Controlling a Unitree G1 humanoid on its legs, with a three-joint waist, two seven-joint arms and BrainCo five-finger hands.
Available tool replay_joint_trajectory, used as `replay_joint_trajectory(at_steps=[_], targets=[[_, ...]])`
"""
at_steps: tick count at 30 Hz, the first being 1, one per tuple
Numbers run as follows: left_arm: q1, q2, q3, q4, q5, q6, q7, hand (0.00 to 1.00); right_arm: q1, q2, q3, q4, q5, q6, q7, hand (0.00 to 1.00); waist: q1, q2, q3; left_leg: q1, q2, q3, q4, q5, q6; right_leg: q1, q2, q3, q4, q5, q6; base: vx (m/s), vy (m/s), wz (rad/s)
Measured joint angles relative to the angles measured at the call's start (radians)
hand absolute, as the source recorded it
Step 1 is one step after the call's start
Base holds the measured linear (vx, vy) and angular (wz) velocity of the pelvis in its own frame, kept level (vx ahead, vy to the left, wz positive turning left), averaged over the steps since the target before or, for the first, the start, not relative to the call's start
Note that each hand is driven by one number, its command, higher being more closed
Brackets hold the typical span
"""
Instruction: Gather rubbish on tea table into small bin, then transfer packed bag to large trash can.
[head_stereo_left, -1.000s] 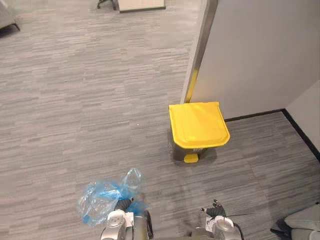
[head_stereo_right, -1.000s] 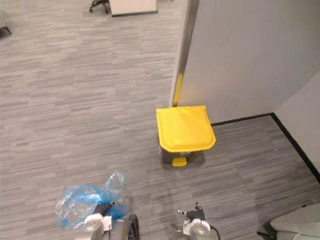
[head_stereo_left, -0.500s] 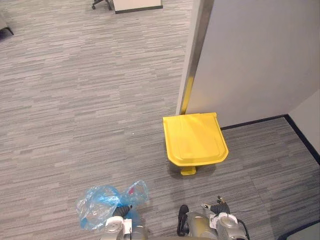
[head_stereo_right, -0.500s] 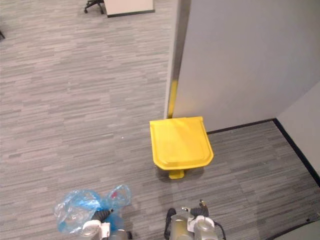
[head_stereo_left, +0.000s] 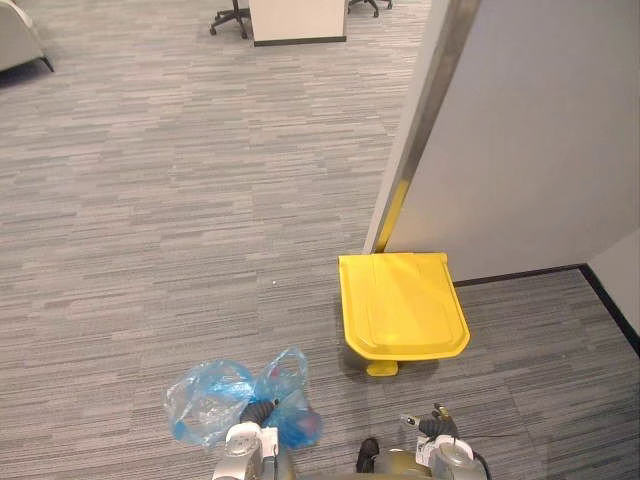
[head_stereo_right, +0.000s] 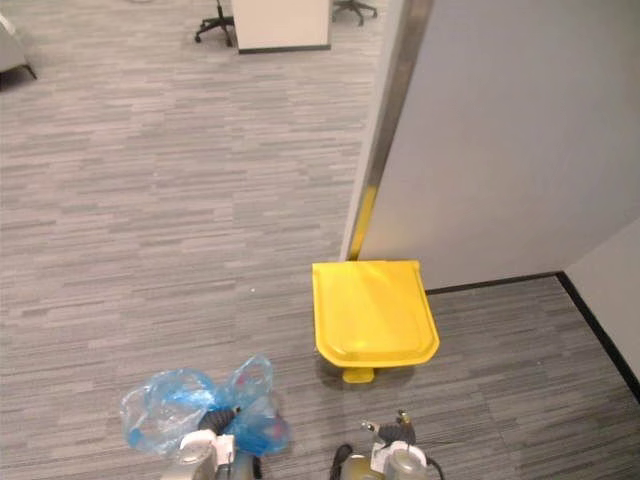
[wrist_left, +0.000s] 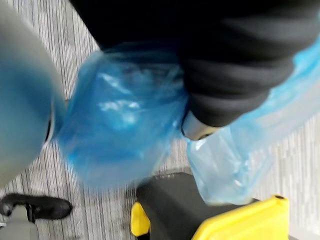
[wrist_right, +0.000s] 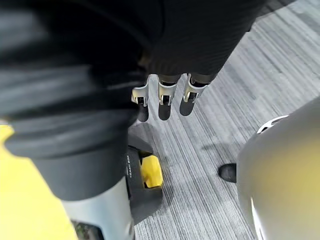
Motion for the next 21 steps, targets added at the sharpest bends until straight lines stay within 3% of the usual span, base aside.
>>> replay_joint_trajectory(at_steps=[6,10,13,15,17,19,21], targets=[[0.009,0.051,-0.013,0.032,0.001,0.0,0.003,1.0,-0.018,-0.008,-0.008,0.046,-0.002,0.002,0.0,0.0,-0.001,0.001,-0.009,0.034,-0.036,0.023,-0.089,0.039,0.013,0.014,-0.004,0.039,-0.092,0.058,0.003,0.02,0.049,-0.17],[0.029,0.05,-0.012,0.036,0.0,-0.001,0.003,1.0,-0.026,-0.019,-0.007,0.073,-0.002,0.003,0.0,0.0,0.0,0.0,-0.009,0.048,-0.039,0.029,-0.097,0.039,0.014,0.01,-0.002,0.061,-0.083,0.061,0.003,-0.01,0.012,-0.17],[0.029,0.054,-0.01,0.032,0.0,-0.002,0.004,1.0,-0.029,-0.022,-0.003,0.074,-0.002,0.007,0.001,0.0,0.009,-0.013,-0.002,0.05,-0.046,0.042,-0.082,0.008,0.026,-0.057,-0.016,0.094,0.042,0.014,0.006,-0.08,0.039,-0.28],[0.025,0.06,-0.009,0.03,-0.001,-0.001,0.003,1.0,-0.029,-0.02,0.0,0.063,-0.002,0.008,0.002,0.0,0.006,-0.025,0.022,0.053,-0.051,0.022,-0.021,-0.058,0.055,-0.121,-0.056,0.093,0.252,-0.032,0.036,-0.13,0.038,-0.11],[0.023,0.065,-0.009,0.024,-0.001,-0.002,0.004,1.0,-0.019,-0.019,-0.008,0.03,-0.001,0.004,0.002,0.0,-0.006,-0.029,0.033,0.093,-0.057,-0.001,-0.004,-0.08,0.072,-0.202,-0.089,0.057,0.442,-0.052,0.039,-0.06,0.033,0.19],[0.02,0.069,-0.01,0.023,-0.001,-0.002,0.005,1.0,-0.026,-0.016,-0.003,0.032,-0.002,0.003,0.003,0.0,-0.004,-0.037,0.038,0.103,-0.037,-0.015,0.017,-0.098,0.071,-0.229,-0.093,-0.016,0.389,-0.056,0.029,0.02,-0.009,0.23],[0.014,0.072,-0.01,0.025,-0.001,-0.002,0.005,1.0,-0.032,-0.015,-0.009,0.031,-0.002,0.003,0.002,0.0,-0.002,-0.04,0.042,0.1,-0.016,-0.022,0.04,-0.117,0.062,-0.267,-0.086,-0.075,0.186,0.021,0.031,0.17,-0.08,0.16]])
